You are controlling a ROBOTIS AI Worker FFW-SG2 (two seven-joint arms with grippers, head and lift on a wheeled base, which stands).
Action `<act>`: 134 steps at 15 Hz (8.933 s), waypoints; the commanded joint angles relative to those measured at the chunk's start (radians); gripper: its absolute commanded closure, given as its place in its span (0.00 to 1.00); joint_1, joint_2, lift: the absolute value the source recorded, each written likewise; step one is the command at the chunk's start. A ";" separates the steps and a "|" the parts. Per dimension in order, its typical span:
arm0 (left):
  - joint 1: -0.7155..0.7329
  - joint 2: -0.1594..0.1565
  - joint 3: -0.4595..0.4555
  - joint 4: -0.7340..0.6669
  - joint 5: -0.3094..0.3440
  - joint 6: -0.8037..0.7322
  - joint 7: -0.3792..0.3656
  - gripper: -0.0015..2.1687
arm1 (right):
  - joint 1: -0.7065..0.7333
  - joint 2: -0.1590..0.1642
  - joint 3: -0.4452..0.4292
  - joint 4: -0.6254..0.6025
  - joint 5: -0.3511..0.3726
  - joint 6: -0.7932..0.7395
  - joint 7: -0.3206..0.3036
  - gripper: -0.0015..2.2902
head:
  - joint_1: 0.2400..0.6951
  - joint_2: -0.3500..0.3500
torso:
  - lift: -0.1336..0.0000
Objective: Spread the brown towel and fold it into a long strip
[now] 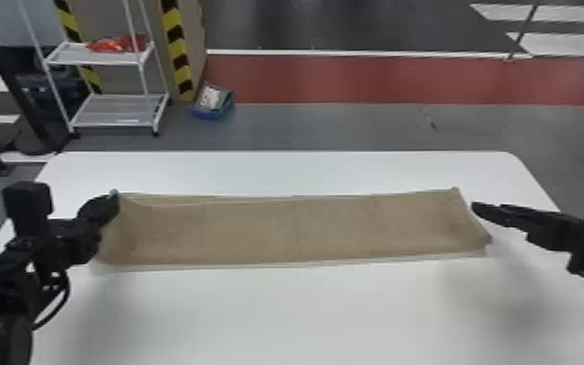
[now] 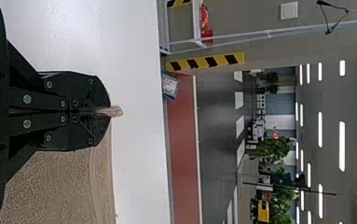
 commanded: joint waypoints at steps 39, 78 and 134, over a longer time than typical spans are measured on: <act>0.068 0.005 0.049 -0.089 0.030 -0.054 -0.009 0.54 | 0.030 0.063 0.051 0.071 0.169 -0.393 -0.236 0.66 | 1.00 0.46 | 0.08; 0.043 0.011 -0.026 -0.049 -0.023 -0.195 0.137 0.02 | 0.141 0.072 0.014 -0.119 0.170 -0.387 -0.275 0.03 | 1.00 0.44 | 0.08; 0.522 -0.095 -0.210 -0.561 -0.145 -0.361 0.336 0.03 | 0.748 0.310 0.195 -0.764 0.061 -0.642 -0.405 0.06 | 1.00 0.50 | 0.08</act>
